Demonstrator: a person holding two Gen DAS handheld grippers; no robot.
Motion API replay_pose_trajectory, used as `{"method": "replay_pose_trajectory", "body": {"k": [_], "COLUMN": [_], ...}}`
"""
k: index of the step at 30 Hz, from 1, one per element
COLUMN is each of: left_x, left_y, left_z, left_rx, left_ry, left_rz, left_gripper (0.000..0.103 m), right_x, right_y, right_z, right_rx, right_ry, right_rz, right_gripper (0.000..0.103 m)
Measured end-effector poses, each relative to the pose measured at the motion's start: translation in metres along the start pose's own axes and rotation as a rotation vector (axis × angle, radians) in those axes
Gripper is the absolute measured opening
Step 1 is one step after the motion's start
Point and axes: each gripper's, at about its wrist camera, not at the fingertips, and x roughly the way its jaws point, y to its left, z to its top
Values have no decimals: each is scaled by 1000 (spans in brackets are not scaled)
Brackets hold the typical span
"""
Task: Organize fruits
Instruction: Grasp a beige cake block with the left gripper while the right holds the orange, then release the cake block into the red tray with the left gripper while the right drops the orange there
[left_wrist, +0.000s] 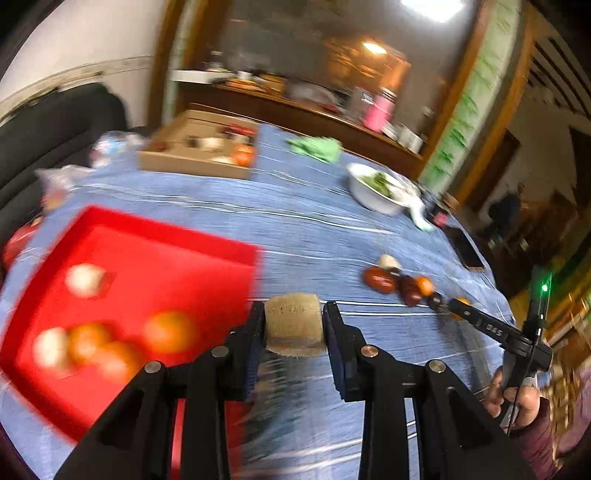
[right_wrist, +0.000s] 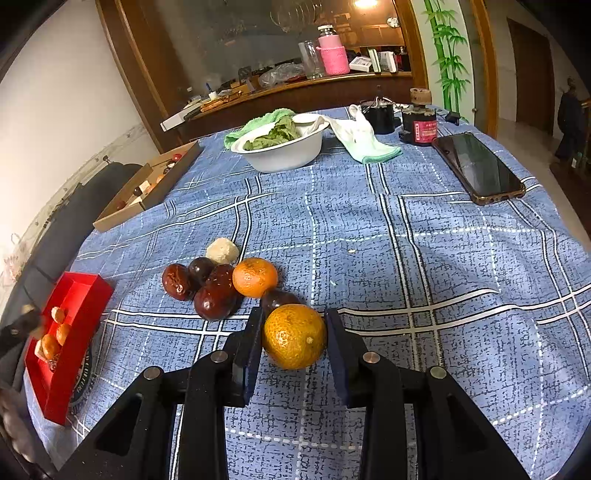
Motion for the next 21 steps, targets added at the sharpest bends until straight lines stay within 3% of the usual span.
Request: {"method": "replay_pose_trajectory", "body": {"k": [5, 11, 21], "left_x": [-42, -44, -34], "left_y": [66, 107, 124], "left_z": [-6, -19, -39], "left_rx": [-92, -137, -133], "left_ry": [-55, -52, -4], "left_rz": [124, 219, 198], "left_gripper": [31, 31, 31], "right_x": [-13, -31, 1], "right_y": [29, 112, 263], "right_z": [3, 2, -41], "right_rx": [-54, -173, -392], "right_ry": [-2, 13, 157], "right_rz": [14, 155, 356], "right_gripper": [35, 35, 36]}}
